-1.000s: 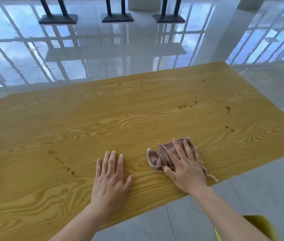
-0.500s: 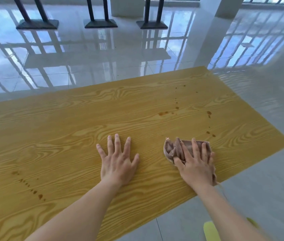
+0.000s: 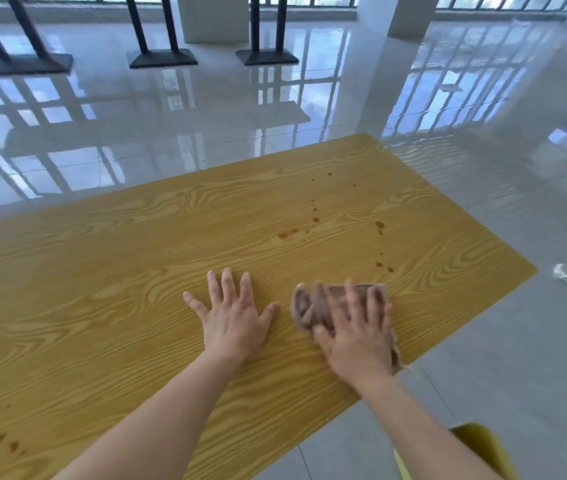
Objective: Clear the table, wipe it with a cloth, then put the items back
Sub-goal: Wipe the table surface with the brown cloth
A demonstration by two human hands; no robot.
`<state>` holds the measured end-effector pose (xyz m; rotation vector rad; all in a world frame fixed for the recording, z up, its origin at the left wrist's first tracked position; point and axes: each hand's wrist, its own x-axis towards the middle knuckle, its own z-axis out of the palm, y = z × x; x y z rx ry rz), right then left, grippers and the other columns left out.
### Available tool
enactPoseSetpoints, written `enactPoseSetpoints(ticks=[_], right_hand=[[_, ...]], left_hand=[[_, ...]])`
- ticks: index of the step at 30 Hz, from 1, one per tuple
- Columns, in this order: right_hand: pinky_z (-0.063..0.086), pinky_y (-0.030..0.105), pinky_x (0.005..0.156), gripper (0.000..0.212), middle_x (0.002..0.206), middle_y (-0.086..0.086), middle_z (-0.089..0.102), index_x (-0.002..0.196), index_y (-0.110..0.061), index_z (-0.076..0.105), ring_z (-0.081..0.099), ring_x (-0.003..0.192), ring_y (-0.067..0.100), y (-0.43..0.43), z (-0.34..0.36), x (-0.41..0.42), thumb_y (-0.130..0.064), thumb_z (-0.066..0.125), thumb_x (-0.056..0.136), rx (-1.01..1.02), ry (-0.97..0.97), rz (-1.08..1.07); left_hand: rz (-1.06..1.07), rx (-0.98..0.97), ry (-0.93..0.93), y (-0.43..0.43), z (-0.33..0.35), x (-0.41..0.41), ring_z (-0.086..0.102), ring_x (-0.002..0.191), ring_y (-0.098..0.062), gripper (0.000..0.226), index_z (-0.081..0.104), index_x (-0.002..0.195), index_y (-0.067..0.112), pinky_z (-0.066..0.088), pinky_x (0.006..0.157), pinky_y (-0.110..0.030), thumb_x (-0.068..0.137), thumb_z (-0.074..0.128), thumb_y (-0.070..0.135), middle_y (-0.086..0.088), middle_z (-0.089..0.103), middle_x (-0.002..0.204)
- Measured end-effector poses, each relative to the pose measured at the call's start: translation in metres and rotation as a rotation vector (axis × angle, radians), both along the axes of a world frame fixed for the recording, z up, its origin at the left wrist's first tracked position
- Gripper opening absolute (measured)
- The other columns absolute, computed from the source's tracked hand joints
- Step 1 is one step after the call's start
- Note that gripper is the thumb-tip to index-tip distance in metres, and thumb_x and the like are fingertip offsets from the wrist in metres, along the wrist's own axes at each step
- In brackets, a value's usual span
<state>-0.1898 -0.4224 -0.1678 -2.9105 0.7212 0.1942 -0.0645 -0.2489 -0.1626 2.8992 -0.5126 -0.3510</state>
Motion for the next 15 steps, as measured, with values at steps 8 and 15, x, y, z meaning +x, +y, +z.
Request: enactPoseSetpoints(ticks=[8, 15], right_hand=[[-0.013, 0.054, 0.12, 0.063, 0.163, -0.01, -0.025, 0.14, -0.065, -0.02, -0.027, 0.149, 0.025, -0.082, 0.002, -0.003, -0.075, 0.008, 0.085, -0.021, 0.088, -0.103], [-0.011, 0.055, 0.12, 0.067, 0.163, -0.012, -0.023, 0.144, -0.065, -0.014, -0.029, 0.148, 0.023, -0.013, 0.007, -0.013, -0.082, 0.021, 0.089, 0.069, -0.037, 0.206]], left_hand=[[0.011, 0.038, -0.075, -0.009, -0.012, 0.0, -0.022, 0.15, -0.035, 0.084, -0.011, 0.156, 0.035, -0.011, 0.111, -0.072, 0.085, 0.002, 0.079, -0.005, -0.016, 0.166], [0.009, 0.049, -0.071, -0.01, -0.012, 0.0, -0.02, 0.151, -0.034, 0.085, -0.01, 0.157, 0.036, -0.01, 0.112, -0.072, 0.084, -0.001, 0.079, -0.005, -0.015, 0.167]])
